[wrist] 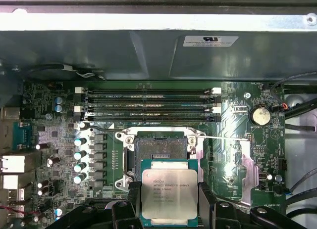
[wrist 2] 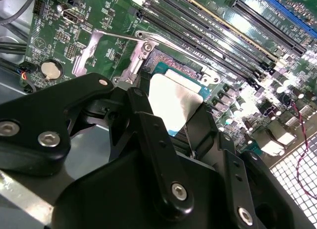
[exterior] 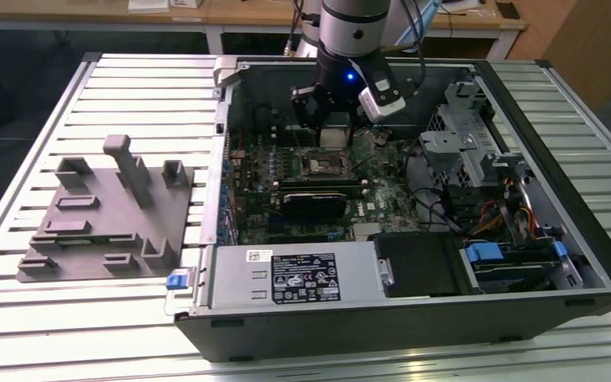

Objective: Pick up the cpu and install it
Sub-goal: 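Place the cpu into insertion slot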

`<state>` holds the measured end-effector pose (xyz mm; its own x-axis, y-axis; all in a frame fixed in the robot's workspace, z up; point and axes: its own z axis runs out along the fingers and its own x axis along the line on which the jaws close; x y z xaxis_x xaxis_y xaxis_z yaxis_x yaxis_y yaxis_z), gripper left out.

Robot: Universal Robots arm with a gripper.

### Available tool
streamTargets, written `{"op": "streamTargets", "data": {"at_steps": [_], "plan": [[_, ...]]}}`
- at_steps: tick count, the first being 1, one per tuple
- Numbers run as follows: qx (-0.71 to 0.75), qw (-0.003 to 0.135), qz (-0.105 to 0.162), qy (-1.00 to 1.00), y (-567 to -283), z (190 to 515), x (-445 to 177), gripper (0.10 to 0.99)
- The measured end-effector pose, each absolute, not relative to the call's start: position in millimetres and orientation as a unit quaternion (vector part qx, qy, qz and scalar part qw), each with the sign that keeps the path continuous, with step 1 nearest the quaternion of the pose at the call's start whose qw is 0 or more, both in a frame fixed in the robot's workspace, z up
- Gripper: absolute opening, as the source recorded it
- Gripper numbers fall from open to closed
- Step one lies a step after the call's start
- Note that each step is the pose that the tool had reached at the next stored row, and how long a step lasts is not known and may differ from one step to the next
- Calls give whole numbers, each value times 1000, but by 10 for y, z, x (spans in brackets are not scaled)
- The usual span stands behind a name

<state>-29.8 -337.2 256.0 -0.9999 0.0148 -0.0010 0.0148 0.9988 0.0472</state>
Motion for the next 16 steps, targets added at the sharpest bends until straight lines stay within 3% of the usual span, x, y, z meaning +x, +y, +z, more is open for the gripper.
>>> {"op": "streamTargets", "data": {"at_steps": [16], "plan": [[24,1,24,999,-3372,2557,-298,541]]}}
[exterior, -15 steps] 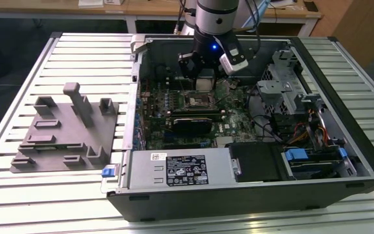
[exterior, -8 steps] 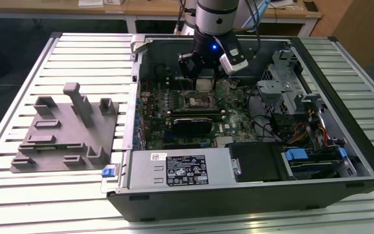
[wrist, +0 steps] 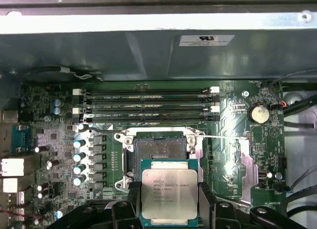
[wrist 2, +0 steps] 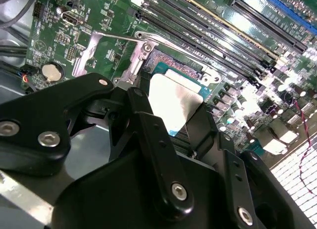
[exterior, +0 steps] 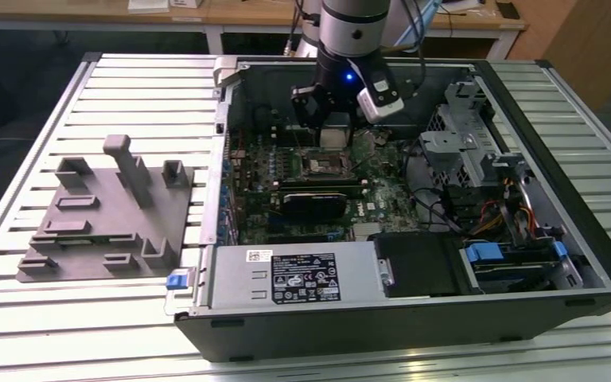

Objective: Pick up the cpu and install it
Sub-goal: 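Place the cpu into insertion slot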

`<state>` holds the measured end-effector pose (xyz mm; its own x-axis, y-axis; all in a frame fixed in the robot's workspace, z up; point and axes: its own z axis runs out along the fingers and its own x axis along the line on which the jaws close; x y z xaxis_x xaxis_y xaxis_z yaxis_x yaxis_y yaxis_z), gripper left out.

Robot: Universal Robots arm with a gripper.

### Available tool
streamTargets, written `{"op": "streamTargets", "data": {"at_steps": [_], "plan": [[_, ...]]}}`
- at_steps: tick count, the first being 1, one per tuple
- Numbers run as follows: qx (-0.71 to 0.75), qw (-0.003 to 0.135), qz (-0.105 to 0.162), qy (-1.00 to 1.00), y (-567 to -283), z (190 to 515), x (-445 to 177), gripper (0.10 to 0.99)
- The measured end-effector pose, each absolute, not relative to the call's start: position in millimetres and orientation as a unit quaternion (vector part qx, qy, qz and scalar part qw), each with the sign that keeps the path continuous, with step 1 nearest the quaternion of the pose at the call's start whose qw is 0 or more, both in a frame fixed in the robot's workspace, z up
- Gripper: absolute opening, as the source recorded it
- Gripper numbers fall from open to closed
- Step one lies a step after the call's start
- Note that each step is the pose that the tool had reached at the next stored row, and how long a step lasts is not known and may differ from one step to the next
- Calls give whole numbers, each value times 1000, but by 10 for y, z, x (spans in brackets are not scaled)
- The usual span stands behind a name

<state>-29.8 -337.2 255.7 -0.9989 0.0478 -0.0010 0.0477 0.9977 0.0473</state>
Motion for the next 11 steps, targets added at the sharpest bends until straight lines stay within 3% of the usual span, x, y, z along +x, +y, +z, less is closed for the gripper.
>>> {"op": "streamTargets", "data": {"at_steps": [11], "plan": [[84,2,23,996,-3372,2558,-298,541]]}}
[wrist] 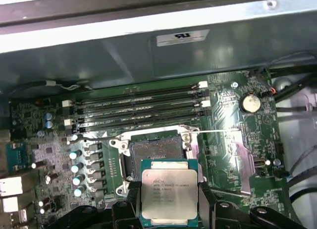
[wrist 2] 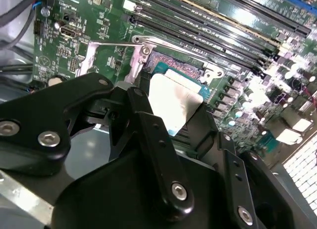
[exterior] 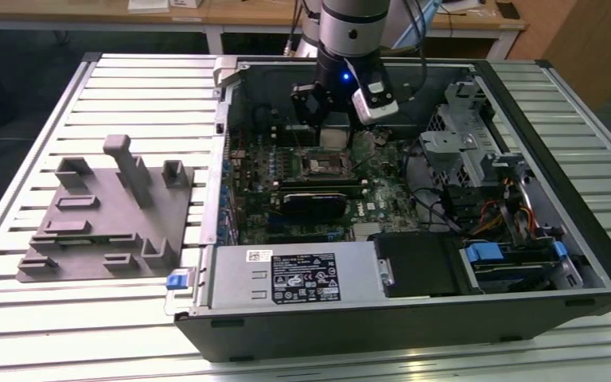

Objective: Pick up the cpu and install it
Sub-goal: 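Place the cpu into insertion slot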

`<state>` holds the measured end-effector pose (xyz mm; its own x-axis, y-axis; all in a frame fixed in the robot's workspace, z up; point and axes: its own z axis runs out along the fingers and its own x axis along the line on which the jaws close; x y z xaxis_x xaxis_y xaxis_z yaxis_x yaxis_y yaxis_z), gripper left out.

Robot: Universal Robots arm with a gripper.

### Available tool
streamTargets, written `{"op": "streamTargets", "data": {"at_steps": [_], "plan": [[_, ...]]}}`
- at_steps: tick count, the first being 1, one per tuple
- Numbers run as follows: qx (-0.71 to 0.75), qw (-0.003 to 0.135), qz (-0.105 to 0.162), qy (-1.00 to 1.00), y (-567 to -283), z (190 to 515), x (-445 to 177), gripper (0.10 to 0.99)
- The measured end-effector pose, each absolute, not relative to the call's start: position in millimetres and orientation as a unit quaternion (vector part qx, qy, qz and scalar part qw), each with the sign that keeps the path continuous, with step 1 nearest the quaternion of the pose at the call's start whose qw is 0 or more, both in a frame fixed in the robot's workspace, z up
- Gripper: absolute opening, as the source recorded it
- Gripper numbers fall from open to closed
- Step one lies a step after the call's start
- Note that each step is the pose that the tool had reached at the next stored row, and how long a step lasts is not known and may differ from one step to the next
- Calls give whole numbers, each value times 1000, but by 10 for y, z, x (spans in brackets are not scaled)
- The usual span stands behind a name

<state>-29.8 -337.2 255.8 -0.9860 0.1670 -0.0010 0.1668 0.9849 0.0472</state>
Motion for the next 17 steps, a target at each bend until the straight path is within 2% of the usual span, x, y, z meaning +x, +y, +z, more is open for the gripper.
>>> {"op": "streamTargets", "data": {"at_steps": [17], "plan": [[178,5,23,984,-3372,2558,-298,541]]}}
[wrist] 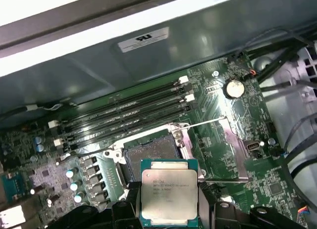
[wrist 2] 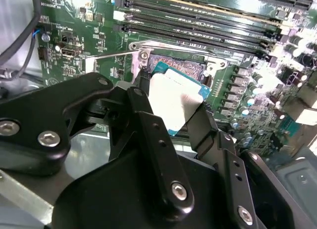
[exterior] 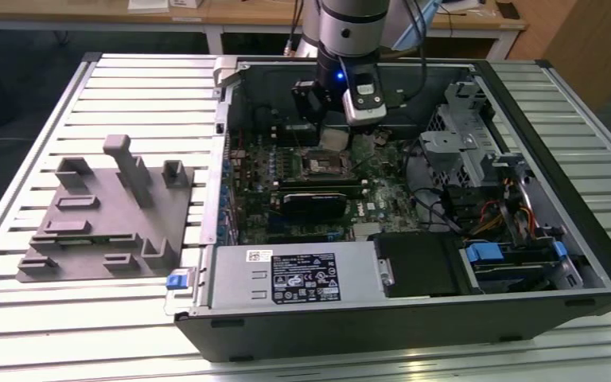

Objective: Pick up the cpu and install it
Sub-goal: 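Place the cpu into insertion slot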

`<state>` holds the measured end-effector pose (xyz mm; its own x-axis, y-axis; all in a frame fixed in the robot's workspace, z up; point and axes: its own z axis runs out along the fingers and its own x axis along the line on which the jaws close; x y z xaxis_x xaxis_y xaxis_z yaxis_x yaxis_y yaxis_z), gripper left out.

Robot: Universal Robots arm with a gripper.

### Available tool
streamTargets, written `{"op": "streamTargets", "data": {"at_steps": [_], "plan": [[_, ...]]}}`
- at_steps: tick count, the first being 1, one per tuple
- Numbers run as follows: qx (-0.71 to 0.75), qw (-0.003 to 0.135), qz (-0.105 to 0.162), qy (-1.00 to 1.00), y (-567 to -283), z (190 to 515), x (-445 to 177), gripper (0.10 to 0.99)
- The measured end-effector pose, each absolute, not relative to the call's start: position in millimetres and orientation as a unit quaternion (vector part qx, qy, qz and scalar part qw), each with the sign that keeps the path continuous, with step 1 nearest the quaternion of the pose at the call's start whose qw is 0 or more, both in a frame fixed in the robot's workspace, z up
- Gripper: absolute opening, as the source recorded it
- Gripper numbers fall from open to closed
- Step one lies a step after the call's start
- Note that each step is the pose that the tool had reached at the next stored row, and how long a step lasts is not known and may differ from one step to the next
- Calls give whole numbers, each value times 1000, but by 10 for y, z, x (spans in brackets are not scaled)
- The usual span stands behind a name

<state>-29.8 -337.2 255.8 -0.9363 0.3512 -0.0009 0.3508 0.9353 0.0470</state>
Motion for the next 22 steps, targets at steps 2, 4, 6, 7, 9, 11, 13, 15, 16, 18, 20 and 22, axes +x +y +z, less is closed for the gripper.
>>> {"op": "streamTargets", "data": {"at_steps": [2,4,6,7,9,11,13,15,16,18,20,22], "plan": [[187,5,23,982,-3372,2558,-298,541],[194,5,23,981,-3372,2558,-298,541],[203,5,23,979,-3372,2558,-298,541],[207,5,23,978,-3372,2558,-298,541],[214,6,23,976,-3372,2558,-298,541],[222,6,23,975,-3372,2558,-298,541],[231,6,23,973,-3372,2558,-298,541],[239,6,23,971,-3372,2558,-298,541],[243,6,23,970,-3372,2558,-298,541],[251,6,23,968,-3372,2558,-298,541],[259,7,23,966,-3372,2558,-298,541],[268,7,23,963,-3372,2558,-298,541]]}}
